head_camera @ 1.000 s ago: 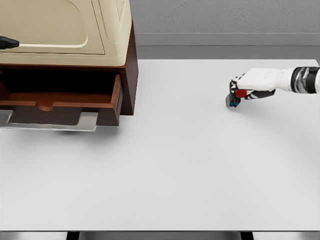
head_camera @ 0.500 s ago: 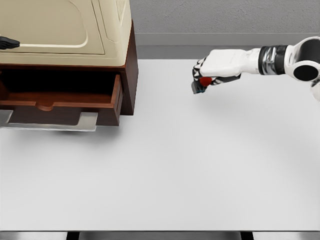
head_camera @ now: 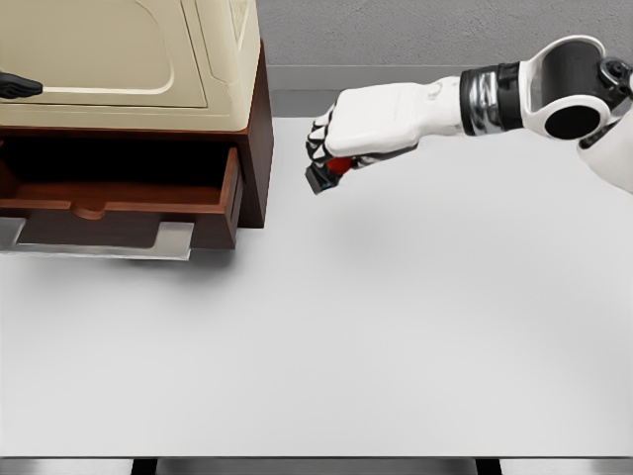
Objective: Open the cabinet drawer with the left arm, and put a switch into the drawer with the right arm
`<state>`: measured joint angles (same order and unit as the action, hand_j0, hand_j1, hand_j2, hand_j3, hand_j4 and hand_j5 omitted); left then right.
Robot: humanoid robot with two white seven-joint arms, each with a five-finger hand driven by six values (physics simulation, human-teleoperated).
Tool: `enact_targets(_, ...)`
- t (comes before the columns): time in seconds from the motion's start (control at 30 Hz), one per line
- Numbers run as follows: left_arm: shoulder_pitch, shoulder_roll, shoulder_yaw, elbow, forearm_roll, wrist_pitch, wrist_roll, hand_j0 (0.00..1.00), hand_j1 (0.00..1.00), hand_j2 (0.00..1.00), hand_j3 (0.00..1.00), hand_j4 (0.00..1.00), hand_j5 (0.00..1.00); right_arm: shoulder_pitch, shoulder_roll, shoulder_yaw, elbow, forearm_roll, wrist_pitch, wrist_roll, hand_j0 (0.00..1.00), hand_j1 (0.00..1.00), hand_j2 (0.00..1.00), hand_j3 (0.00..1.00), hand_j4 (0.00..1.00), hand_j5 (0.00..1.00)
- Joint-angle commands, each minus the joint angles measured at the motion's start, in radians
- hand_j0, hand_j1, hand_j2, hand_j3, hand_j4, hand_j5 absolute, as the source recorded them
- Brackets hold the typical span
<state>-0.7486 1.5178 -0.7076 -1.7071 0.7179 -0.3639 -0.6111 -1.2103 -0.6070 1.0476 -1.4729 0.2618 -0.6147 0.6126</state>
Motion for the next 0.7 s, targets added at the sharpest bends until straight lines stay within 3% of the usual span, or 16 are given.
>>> enact_targets(0.0, 0.0, -0.001, 0.0, 0.0, 0.006, 0.002, 0.0, 1.0, 1.0, 1.0, 1.0, 1.0, 1.0, -0.006, 0.039, 0.012, -0.001, -0.015, 0.004, -0.002, 0.38, 0.38, 0.38, 0.38, 0.38, 0.38)
enact_targets(0.2, 0.0, 0.001, 0.0, 0.0, 0.005, 0.0, 0.0, 1.0, 1.0, 1.0, 1.0, 1.0, 1.0, -0.068, 0.13, 0.02, 0.005, -0.026, 0.004, -0.002, 0.38, 0.38, 0.38, 0.38, 0.38, 0.38)
enact_targets(0.33, 0.0, -0.001, -0.001, 0.0, 0.005, -0.001, 0.0, 1.0, 1.0, 1.0, 1.0, 1.0, 1.0, -0.163, 0.181, 0.06, 0.017, -0.078, 0.004, -0.002, 0.38, 0.38, 0.38, 0.38, 0.38, 0.38)
enact_targets(0.4, 0.002, -0.001, -0.001, 0.0, -0.001, -0.001, 0.0, 1.0, 1.0, 1.0, 1.0, 1.0, 1.0, -0.178, 0.231, 0.069, 0.043, -0.079, 0.004, -0.002, 0.38, 0.38, 0.38, 0.38, 0.38, 0.38)
enact_targets(0.67, 0.002, -0.001, -0.001, 0.0, -0.003, -0.001, 0.0, 1.0, 1.0, 1.0, 1.0, 1.0, 1.0, -0.242, 0.512, 0.147, 0.431, -0.078, 0.004, -0.002, 0.37, 0.37, 0.37, 0.37, 0.37, 0.37)
